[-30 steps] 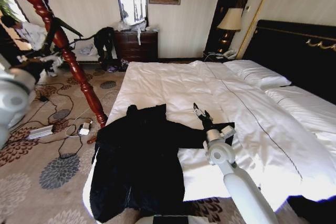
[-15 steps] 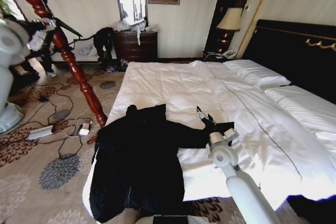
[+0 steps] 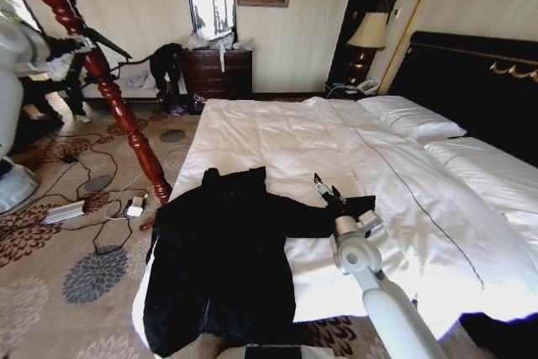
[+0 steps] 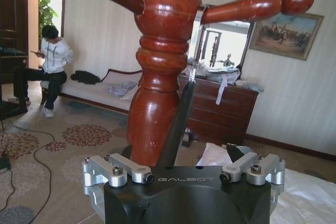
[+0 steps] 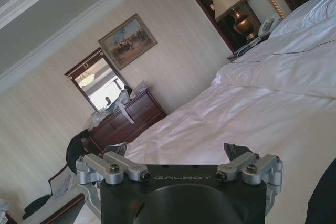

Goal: Pick up the clothes from the bed and hang them on the clothes hanger.

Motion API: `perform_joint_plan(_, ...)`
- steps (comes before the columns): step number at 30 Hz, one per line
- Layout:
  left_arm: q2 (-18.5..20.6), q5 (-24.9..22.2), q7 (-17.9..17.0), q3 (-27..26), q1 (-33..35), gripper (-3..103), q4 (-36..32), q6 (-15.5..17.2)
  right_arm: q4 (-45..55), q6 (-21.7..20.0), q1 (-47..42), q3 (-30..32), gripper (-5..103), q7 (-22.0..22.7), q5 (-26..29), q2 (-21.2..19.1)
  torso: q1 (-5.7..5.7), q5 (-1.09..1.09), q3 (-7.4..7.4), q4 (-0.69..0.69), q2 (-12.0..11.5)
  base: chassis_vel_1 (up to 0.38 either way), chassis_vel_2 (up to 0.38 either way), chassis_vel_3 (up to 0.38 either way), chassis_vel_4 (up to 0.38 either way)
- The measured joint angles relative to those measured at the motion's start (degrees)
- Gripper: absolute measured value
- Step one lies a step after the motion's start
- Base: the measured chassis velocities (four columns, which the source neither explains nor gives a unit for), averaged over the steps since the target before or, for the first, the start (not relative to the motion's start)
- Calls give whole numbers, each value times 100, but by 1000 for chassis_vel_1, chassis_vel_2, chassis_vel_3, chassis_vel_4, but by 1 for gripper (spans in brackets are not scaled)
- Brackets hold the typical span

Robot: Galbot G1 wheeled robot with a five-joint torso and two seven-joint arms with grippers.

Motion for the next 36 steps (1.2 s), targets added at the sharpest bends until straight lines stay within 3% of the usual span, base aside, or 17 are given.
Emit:
perform_joint_plan(13,-66,-190,-5,436,-124,99,190,-24,43,10,-63,6,100,27,4,8,0,-1,0,2,0,0,0,0,0)
perform_joint_plan(15,-60,-213,-12,437,-111,89,168,-26,45,11,-67,6,100,39,11,8,0,0,0,1,0,0,0,0,0)
perform_joint_plan(16,-54,-228,-14,437,-104,89,154,-27,46,11,-69,6,100,45,14,4,0,0,0,0,0,0,0,0,0)
perform_joint_plan(17,-45,-265,-26,437,-88,78,124,-29,46,11,-71,8,100,57,19,0,1,-1,0,1,0,0,0,0,0)
perform_joint_plan(19,-39,-285,-33,437,-79,78,107,-29,46,11,-71,9,100,63,20,0,1,-1,0,1,0,0,0,0,0)
perform_joint_plan(23,-26,-343,-64,429,-44,57,62,-32,40,11,-79,17,100,101,23,19,0,-1,0,1,0,0,0,0,0)
perform_joint_plan(25,-28,-359,-66,424,-42,57,58,-33,40,11,-85,18,100,103,24,22,0,-1,0,1,0,0,0,0,0)
perform_joint_plan(30,-26,-399,-30,384,-10,35,-4,-36,42,66,-119,20,100,-18,-16,37,0,0,0,1,0,0,0,0,0)
perform_joint_plan(36,-39,-410,90,249,72,18,-106,-36,77,189,-149,5,100,-230,-86,37,0,-2,0,2,0,0,0,0,0)
